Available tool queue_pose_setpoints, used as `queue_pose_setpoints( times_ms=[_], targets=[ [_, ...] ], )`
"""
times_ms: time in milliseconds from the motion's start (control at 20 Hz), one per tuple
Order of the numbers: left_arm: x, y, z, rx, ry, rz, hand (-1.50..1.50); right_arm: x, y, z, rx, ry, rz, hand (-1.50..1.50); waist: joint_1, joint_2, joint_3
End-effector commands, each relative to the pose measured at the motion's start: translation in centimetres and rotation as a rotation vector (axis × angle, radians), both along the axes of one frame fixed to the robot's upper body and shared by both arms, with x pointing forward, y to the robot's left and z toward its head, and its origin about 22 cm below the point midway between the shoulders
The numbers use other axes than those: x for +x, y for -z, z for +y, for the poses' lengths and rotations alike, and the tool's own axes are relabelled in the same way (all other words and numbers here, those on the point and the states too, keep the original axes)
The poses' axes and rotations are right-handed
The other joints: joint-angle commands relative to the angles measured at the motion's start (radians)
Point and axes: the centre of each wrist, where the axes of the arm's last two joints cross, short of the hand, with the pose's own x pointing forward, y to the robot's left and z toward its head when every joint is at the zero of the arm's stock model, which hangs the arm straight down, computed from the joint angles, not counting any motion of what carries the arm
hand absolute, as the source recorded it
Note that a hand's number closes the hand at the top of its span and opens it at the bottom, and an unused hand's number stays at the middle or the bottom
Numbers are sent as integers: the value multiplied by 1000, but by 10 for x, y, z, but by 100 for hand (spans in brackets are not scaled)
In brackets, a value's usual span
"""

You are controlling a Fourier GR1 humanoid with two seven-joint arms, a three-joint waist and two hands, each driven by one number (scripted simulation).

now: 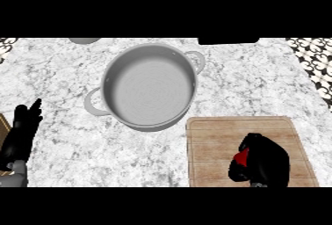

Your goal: Pick the can from the cutting board and place it in the pot

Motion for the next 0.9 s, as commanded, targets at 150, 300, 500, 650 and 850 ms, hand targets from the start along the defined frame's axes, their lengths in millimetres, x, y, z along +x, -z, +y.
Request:
queue_pose_setpoints(
  times_ms=[150, 300, 500, 650, 850],
  targets=[
    [-3, 0, 5, 17, -6, -4, 0, -43, -37, 39, -49, 308, -214, 150, -12, -10, -3],
    [0, -2, 7, 13, -13, -1, 0, -50, -63, 55, -121, 278, -416, 150, 5, -6, -5],
    [3, -1, -1, -2, 30, 3, 0, -65, -95, 75, -124, 207, -689, 150, 31, -1, -4],
    [8, -7, 3, 9, 29, 5, 0, -77, -109, 87, -192, 176, -782, 150, 37, 3, -5],
    [10, -9, -6, -2, 50, 6, 0, -80, -116, 96, -299, 159, -804, 150, 57, 6, -4]
  ],
)
